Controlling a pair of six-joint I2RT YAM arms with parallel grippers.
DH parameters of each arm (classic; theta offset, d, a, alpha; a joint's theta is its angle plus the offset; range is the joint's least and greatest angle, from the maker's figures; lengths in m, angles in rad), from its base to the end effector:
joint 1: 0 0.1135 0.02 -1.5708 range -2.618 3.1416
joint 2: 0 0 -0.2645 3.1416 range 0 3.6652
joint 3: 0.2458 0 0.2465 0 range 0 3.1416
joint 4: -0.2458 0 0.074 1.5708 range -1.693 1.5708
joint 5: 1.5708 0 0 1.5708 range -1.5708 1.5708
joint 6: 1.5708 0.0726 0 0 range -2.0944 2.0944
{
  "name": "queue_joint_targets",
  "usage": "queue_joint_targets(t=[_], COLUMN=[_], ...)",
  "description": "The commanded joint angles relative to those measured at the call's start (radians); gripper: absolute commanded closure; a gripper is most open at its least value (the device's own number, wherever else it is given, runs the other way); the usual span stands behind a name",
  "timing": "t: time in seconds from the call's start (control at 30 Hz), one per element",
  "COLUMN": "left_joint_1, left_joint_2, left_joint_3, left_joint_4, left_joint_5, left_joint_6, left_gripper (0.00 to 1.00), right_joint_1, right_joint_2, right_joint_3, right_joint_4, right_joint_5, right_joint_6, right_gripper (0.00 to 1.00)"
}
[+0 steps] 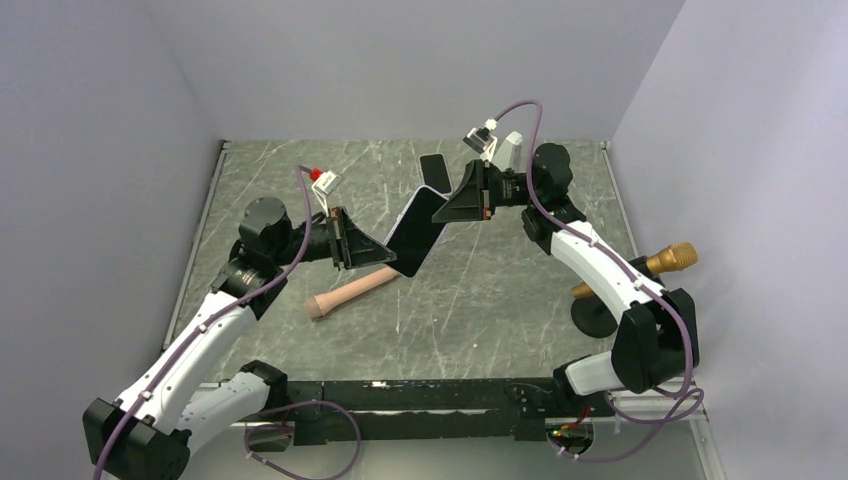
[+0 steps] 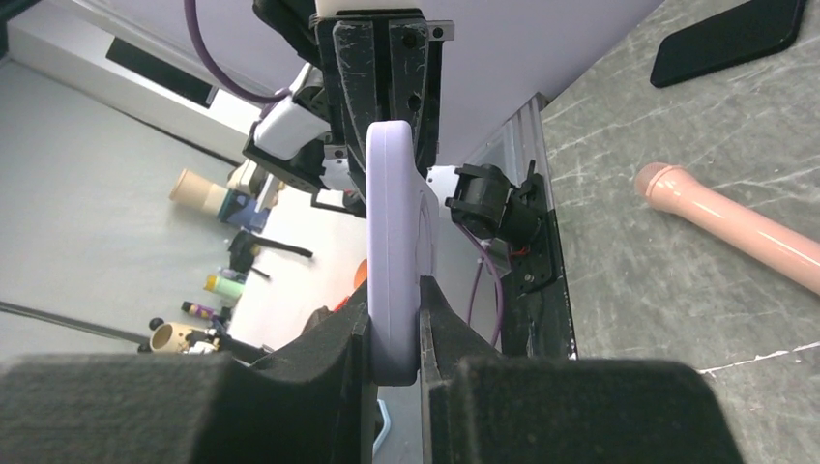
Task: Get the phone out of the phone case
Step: Remove the phone case from the phone.
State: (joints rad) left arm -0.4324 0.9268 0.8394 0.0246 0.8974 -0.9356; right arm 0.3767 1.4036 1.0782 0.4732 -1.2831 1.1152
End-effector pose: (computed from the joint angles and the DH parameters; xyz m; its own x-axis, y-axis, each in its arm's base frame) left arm 0.1793 -0.1453 0.3564 -0.8144 -0.1770 -0.5527 0.5295 0.1632 -0.8325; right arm 0.2676 0.1807 0.3686 -0.8255 -0.0525 -0.5620 -0.5569 -0.0861 0.8261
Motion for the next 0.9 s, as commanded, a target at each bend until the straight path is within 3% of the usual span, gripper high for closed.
queue_joint_targets(t=[0.0,0.1,0.27,0.33,0.6,0.73,0.8,0.87], left_joint_1=[-0.007,-0.007,-0.006,-0.006,-0.005,-0.003,-0.003,-0.003], left_joint_2=[-0.012,-0.058,-0.123,-0.131,-0.165,-0.169,-0.163,-0.160], left_joint_3=[-0.012,-0.048,-0.104,-0.101,-0.111,-0.144,-0.154,-0.165], left_joint_4=[0.167,0.201,0.248,0.244,0.285,0.358,0.390,0.416], left_joint_5=[-0.028,-0.105,-0.234,-0.271,-0.379,-0.412,-0.418,-0.431], left_joint_6=[-0.024,-0.058,-0.137,-0.161,-0.294,-0.380,-0.422,-0.447], left_gripper=[1.00,1.00,1.00,1.00,1.00,1.00,1.00,1.00], right_joint_1=[0.050,0.050,0.048,0.049,0.049,0.059,0.077,0.105], right_joint_2=[0.000,0.007,0.041,0.046,-0.041,-0.084,-0.097,-0.099], right_joint_3=[0.045,0.027,-0.049,-0.073,-0.198,-0.265,-0.292,-0.311], right_joint_4=[0.062,0.093,0.374,0.442,0.446,0.421,0.416,0.465], right_joint_5=[0.008,0.065,0.147,0.171,0.289,0.343,0.373,0.393], right_joint_6=[0.036,0.092,0.323,0.367,0.312,0.271,0.256,0.261], right_gripper=[1.00,0.88,0.48,0.37,0.19,0.21,0.34,0.54])
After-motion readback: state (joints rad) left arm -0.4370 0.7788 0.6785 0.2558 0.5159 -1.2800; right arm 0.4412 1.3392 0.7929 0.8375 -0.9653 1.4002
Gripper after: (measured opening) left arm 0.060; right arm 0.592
